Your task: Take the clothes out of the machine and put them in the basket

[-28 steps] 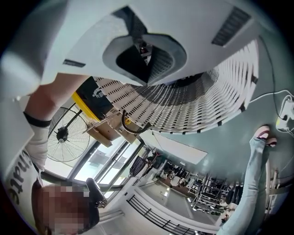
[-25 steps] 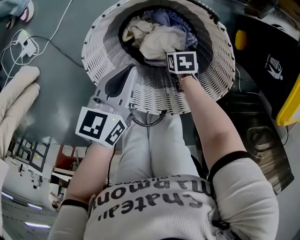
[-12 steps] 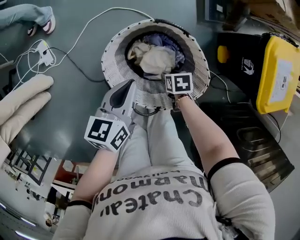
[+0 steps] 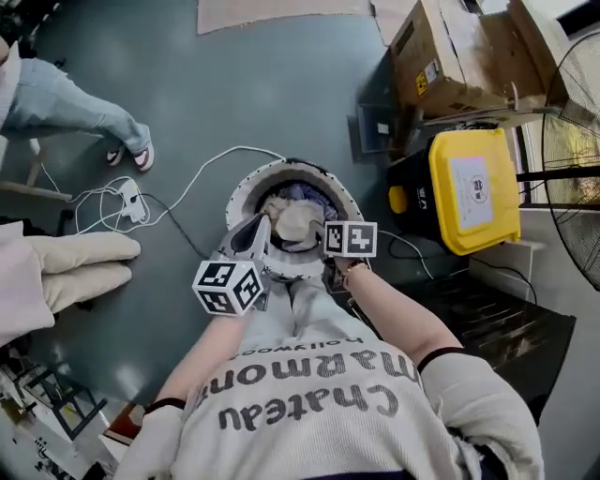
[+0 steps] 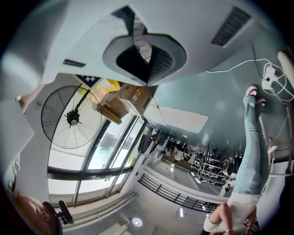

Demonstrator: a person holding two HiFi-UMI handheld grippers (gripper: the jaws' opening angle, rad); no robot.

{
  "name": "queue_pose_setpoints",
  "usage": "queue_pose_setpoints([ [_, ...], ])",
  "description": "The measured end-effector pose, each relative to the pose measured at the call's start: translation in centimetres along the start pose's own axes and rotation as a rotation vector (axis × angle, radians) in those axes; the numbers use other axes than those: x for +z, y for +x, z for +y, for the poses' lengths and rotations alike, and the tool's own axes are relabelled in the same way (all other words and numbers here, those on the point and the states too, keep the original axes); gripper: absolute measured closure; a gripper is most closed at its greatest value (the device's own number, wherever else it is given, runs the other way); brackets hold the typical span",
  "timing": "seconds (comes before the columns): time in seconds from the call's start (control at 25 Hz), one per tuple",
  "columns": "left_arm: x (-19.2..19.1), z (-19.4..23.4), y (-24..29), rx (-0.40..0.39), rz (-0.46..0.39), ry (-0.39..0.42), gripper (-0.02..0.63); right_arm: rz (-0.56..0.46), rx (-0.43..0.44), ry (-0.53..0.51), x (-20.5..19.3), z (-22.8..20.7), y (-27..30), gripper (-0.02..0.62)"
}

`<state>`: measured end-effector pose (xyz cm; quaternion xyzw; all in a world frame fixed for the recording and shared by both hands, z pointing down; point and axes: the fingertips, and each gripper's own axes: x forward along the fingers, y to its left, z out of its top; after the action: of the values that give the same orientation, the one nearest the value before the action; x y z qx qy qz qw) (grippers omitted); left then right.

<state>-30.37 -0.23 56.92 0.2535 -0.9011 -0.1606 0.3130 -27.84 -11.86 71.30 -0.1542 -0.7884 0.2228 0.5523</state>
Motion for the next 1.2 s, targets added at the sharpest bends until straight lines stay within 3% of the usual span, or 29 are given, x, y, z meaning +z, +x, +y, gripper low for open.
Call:
queue_pose_setpoints([
  [0.2, 8.7, -4.9, -1.4, -0.076, -0.115, 0.068, 0.598, -0.199, 0.007, -0.007, 7.8, 4.0, -8.5, 0.480],
  [0.36, 15.1, -7.7, -4.3, -0.155, -0.216, 0.100, 0.598, -0.416, 0.052, 0.006, 13.1, 7.7, -16.0, 0.523],
  [0.48, 20.1, -9.2, -7.2, -0.241, -0.317, 0.121, 0.598, -0.617, 0.115, -0.048, 17.0, 11.2, -22.5, 0.539],
  [0.6, 23.7, -9.6, -10.3, -0.302, -0.340, 0.173, 0.598, -0.784, 0.105, -0.122, 19.1, 15.2, -28.1, 0.541],
  [0.92, 26.7, -9.3, -17.1, -0.436, -0.347, 0.278, 0.598, -1.045, -0.016, -0.201, 15.9, 24.9, -36.1, 0.541],
  [1.2, 25.5, -8.6, -20.2, -0.553, -0.322, 0.268, 0.598, -1.075, -0.187, -0.207, 10.5, 27.2, -37.0, 0.541],
])
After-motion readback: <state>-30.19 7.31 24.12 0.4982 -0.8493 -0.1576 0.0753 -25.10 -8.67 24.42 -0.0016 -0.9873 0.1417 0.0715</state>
